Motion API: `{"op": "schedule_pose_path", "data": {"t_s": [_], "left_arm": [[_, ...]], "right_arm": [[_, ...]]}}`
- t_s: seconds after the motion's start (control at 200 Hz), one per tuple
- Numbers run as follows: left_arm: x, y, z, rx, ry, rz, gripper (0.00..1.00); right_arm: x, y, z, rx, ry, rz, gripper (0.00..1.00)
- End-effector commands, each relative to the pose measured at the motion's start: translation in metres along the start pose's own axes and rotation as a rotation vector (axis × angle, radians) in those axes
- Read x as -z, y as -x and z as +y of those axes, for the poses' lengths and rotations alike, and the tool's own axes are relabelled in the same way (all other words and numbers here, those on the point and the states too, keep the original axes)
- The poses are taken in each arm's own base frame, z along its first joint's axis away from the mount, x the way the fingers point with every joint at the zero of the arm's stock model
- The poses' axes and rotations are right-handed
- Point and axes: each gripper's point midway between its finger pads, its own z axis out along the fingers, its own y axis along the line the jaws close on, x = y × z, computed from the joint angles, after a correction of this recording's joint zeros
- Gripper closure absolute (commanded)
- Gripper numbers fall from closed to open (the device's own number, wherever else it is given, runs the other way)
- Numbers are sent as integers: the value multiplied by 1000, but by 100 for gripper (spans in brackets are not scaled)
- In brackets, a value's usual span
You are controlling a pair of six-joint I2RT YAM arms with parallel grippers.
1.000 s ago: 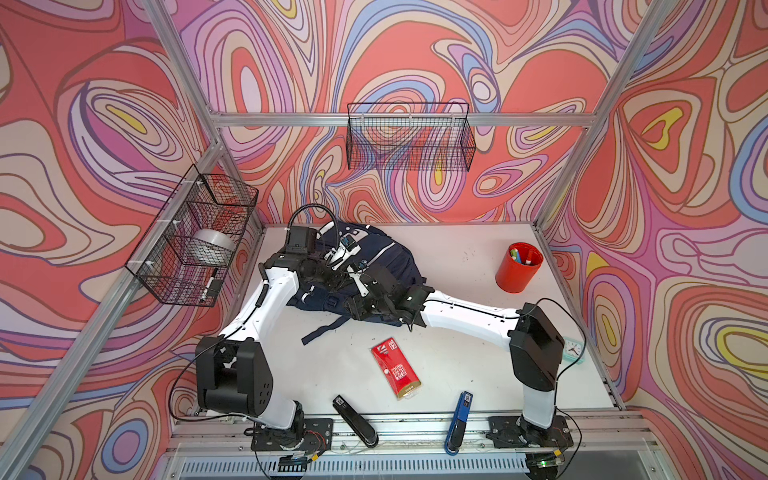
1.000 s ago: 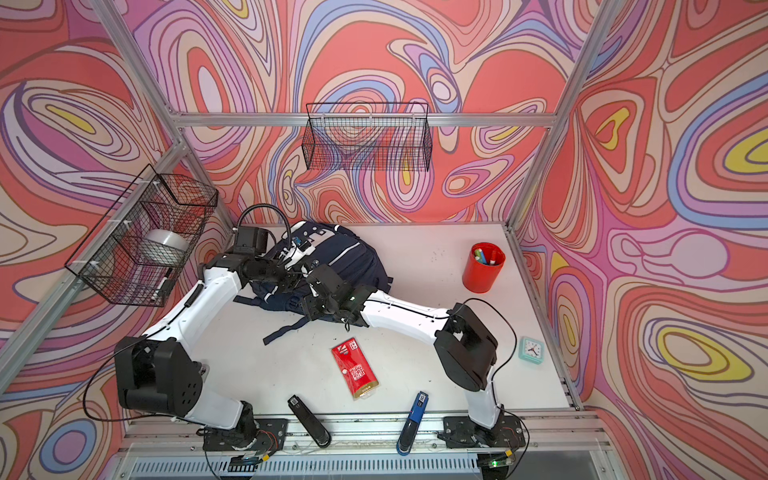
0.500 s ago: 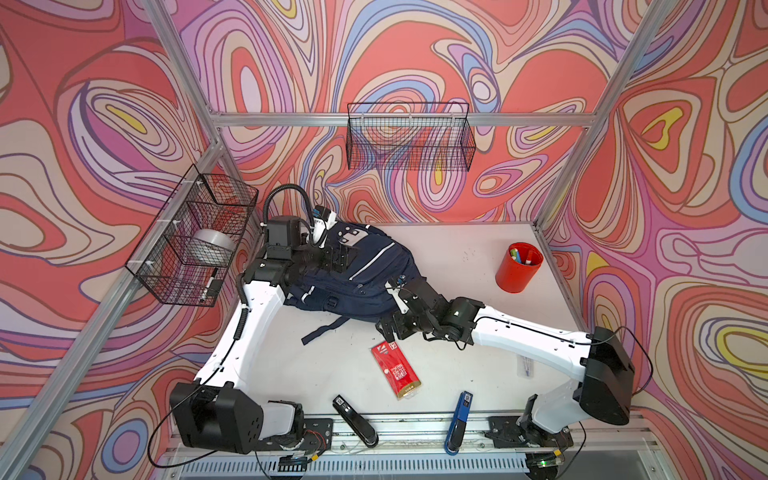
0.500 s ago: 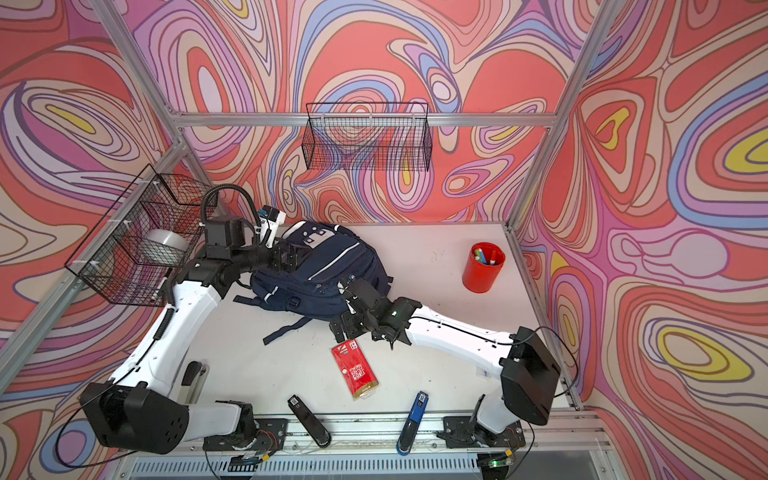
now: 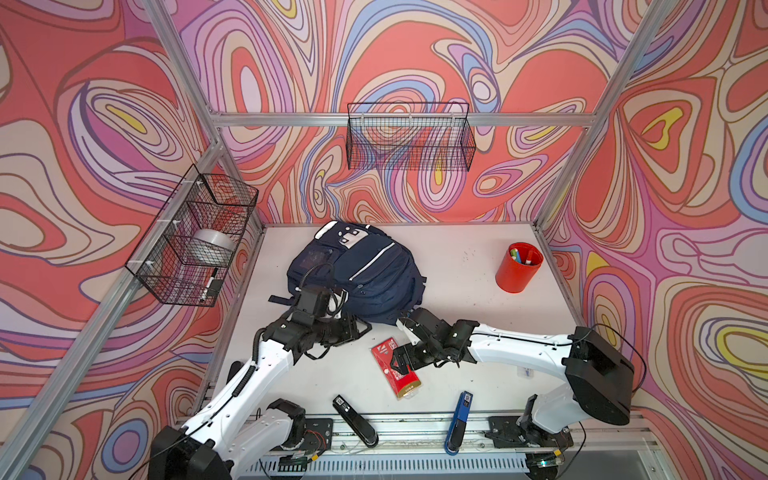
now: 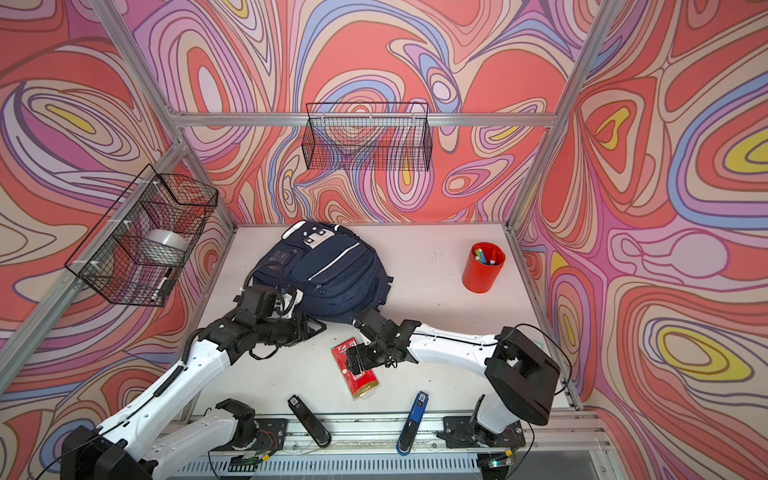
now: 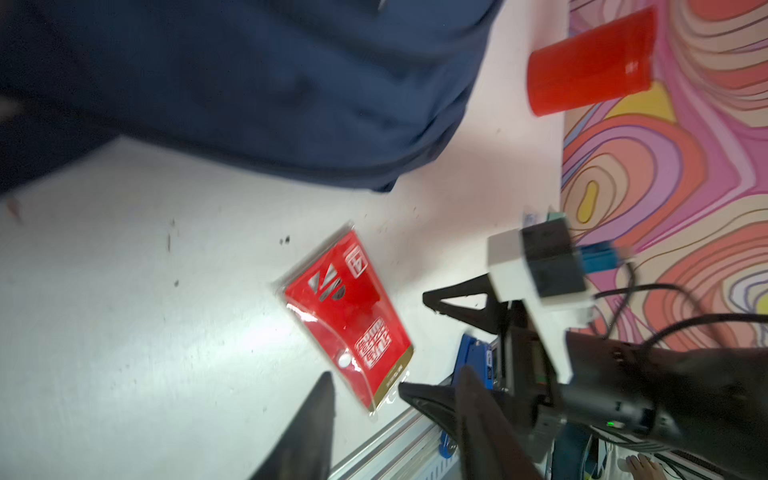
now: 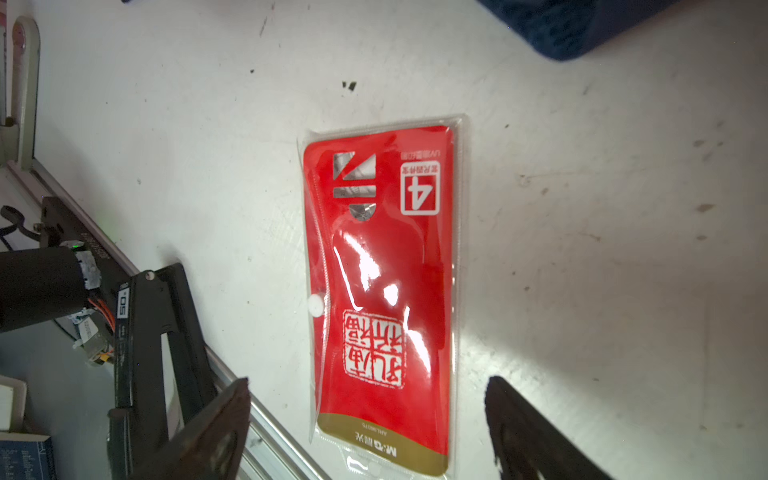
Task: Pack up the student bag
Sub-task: 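Grasp the red packet on the table with the right gripper beside the left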
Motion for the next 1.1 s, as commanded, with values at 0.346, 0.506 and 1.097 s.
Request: {"op": "schedule_pose_path", "data": {"t_s": [0.346, 0.506, 1.097], "left_arm": [[-67, -50, 42, 125, 173, 9, 100], [-83, -48, 42, 88, 220, 4, 100], [-115, -52, 40, 87, 189, -7, 100]], "right_arm": [[-19, 1, -18, -82, 77, 13, 15], [-25, -7, -24, -117, 88, 49, 15], [-57, -27, -26, -267, 275, 67, 18]]}}
